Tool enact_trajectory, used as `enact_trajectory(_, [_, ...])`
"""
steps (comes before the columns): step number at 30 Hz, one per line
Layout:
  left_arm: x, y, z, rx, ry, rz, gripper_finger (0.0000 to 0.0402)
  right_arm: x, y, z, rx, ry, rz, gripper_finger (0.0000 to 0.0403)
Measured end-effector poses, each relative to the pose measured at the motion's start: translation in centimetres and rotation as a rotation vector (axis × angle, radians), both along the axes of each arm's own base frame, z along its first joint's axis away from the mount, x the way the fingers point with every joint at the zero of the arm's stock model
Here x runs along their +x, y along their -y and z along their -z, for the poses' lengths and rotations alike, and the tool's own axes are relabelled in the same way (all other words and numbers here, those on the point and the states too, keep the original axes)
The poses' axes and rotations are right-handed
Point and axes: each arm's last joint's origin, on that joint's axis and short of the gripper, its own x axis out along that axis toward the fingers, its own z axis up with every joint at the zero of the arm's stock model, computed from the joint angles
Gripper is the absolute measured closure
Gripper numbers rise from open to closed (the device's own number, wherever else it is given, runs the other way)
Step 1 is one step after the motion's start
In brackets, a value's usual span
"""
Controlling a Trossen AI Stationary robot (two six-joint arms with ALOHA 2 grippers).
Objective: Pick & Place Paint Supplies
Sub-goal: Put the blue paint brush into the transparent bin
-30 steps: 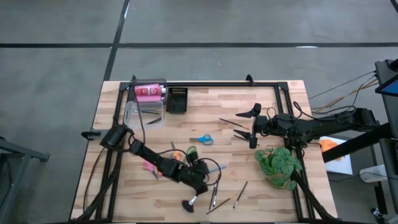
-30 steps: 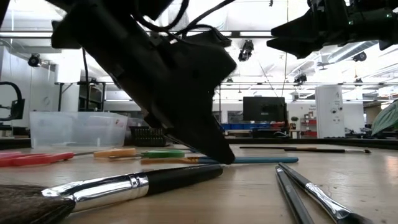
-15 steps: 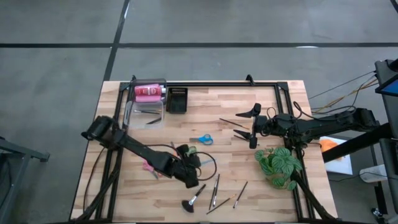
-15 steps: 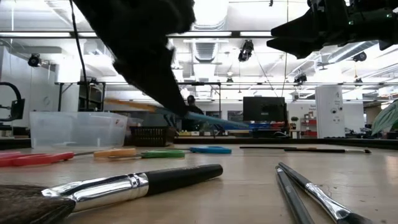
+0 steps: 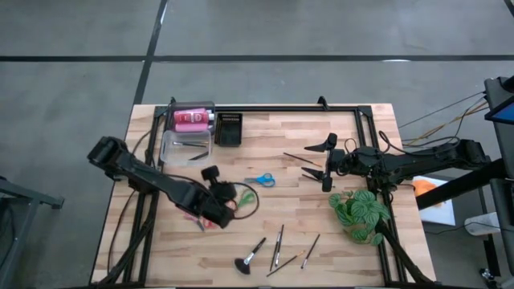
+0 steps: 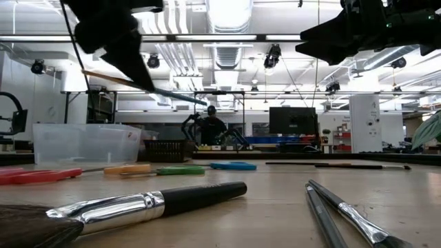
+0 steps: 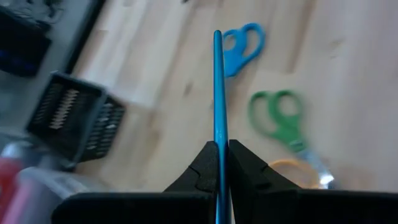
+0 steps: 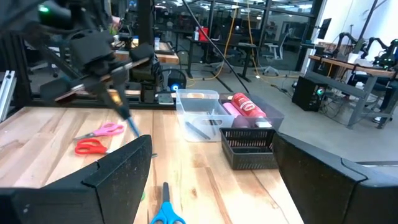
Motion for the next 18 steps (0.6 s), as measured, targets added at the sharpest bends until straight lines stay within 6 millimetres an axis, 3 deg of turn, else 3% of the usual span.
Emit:
enact_trajectory(12, [-7.2,-4.8,-0.9,0.067,0.078,-0.098,0.0388,0.0,0.0,0.0,0.0,0.001,0.0,0.0072])
enact_trajectory(18, [-9.8,-7.8,-1.7,0.057,0.086,-0.226,0.0388,0.0,0.0,0.0,0.0,0.0,0.0,0.0072])
